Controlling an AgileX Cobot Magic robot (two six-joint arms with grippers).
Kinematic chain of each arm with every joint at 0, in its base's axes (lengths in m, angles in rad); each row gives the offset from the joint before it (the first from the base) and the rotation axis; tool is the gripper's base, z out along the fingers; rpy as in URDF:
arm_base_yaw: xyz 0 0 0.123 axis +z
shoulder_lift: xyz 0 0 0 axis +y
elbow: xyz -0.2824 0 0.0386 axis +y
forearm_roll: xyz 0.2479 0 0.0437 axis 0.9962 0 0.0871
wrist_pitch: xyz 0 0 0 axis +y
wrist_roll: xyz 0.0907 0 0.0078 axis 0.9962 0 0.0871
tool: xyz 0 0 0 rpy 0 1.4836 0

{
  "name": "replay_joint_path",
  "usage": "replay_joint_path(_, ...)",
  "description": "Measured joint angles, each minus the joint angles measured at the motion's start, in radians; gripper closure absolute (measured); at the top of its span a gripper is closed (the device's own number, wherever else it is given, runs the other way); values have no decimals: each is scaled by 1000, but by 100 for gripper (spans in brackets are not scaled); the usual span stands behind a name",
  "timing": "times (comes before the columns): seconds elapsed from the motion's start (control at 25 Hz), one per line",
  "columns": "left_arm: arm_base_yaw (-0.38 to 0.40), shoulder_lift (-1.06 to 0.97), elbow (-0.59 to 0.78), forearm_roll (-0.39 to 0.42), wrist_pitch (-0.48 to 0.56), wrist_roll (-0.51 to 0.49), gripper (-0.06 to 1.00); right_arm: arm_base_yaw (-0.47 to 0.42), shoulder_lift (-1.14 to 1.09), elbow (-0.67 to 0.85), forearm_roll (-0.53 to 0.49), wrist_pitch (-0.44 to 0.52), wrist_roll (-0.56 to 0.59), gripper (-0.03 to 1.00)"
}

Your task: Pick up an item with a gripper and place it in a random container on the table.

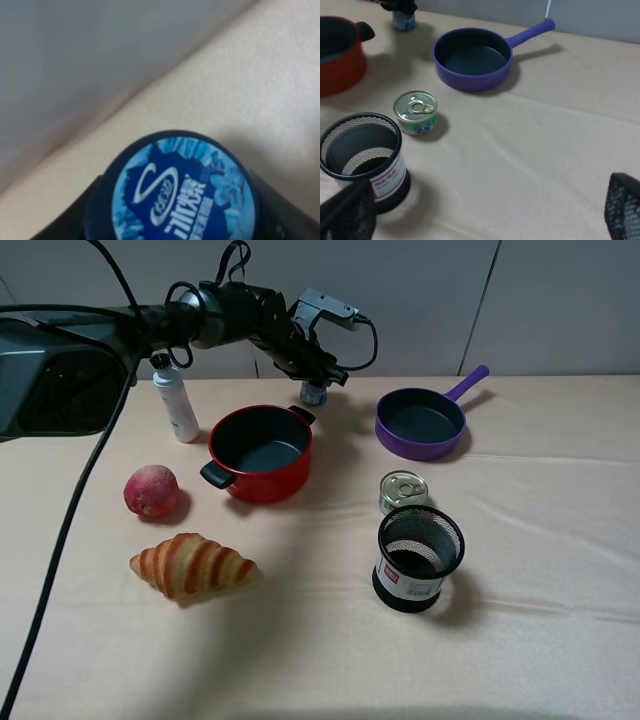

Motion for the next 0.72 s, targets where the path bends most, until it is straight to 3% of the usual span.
replay_joint_path(0.72, -49, -207, 0, 8, 258, -2, 41, 0, 0, 0, 0, 0, 0, 27)
